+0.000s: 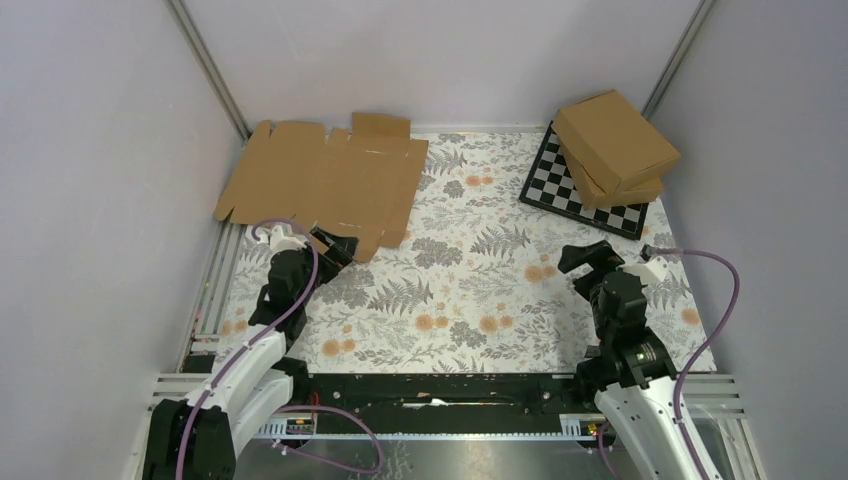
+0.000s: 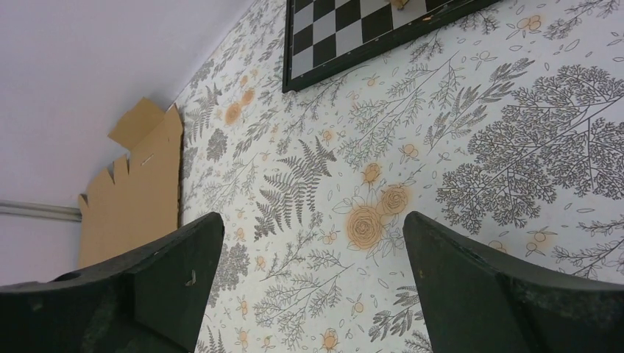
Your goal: Fold the paper box
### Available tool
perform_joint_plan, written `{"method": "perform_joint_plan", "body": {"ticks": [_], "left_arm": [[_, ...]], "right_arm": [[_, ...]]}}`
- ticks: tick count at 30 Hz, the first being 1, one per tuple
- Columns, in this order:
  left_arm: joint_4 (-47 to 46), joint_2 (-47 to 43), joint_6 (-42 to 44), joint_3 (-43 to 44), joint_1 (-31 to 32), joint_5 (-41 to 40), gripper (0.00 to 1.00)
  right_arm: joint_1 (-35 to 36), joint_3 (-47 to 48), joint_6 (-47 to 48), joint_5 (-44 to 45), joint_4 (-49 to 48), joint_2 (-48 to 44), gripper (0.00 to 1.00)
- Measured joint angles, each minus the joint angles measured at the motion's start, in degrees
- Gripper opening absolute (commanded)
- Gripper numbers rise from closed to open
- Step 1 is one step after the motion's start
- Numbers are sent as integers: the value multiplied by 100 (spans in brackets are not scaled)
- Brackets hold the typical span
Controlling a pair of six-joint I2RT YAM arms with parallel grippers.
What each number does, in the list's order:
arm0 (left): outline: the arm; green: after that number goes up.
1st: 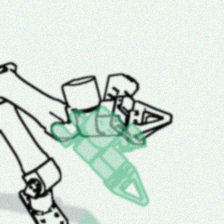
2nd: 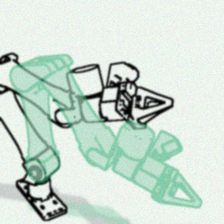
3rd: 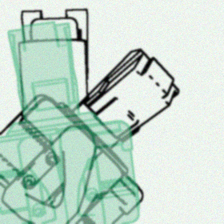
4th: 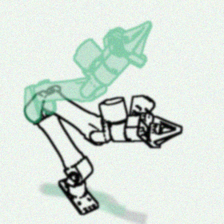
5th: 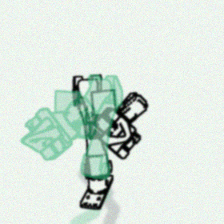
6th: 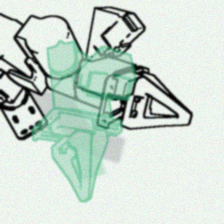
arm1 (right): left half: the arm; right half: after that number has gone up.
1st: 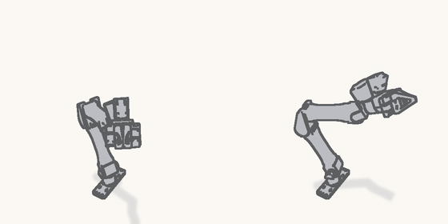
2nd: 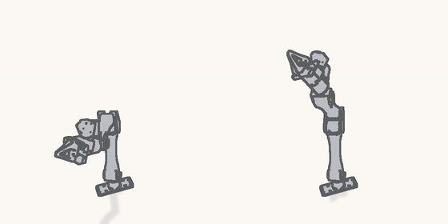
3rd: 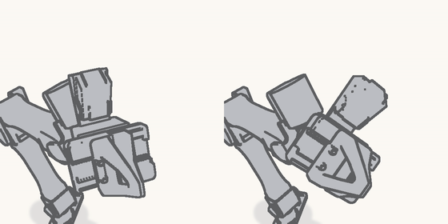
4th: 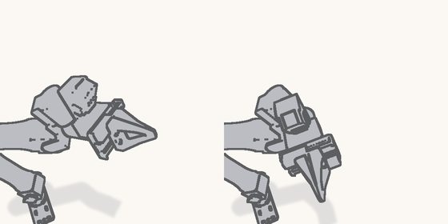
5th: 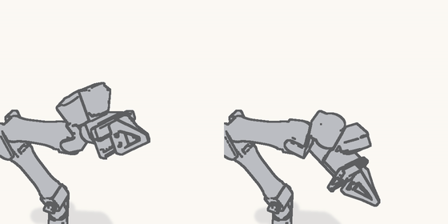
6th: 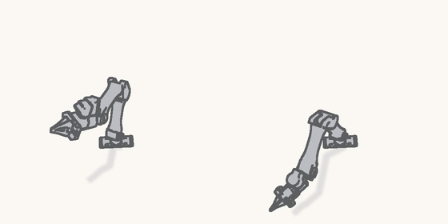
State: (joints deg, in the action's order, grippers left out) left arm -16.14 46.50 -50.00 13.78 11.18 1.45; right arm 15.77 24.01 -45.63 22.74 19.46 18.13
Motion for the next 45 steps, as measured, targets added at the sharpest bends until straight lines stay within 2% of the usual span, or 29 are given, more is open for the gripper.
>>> {"method": "perform_joint_plan", "body": {"ticks": [3, 5, 10, 13, 16, 24, 33, 39, 45], "left_arm": [[446, 114, 4, 153, 0, -238, 99], [688, 170, 22, 269, 0, -402, 99], [951, 332, 2, 564, -57, -660, 99], [903, 597, -107, 693, -417, -525, 99], [896, 1005, -221, 822, -918, -317, 99], [863, 1692, -520, 1075, -1523, -90, 99], [343, 2627, -946, 1478, -1554, -138, 98], [643, 3318, -1419, 1543, -1554, -273, 98], [953, 3174, -1519, 1580, -1554, -562, 97]], "right_arm": [[-2, 0, 87, -114, -133, 254, 100], [0, 9, 129, -402, -358, 734, 100], [0, 365, 72, -1425, -693, 2575, 100], [0, 706, -125, -1849, -796, 3429, 99], [0, 944, -424, -2079, -922, 3880, 99], [0, 822, -643, -2361, -1384, 4022, 100], [0, 466, -258, -2385, -1937, 3639, 100], [0, 407, -109, -2240, -2063, 3274, 100], [0, 317, -17, -2168, -2068, 3158, 100]]}}
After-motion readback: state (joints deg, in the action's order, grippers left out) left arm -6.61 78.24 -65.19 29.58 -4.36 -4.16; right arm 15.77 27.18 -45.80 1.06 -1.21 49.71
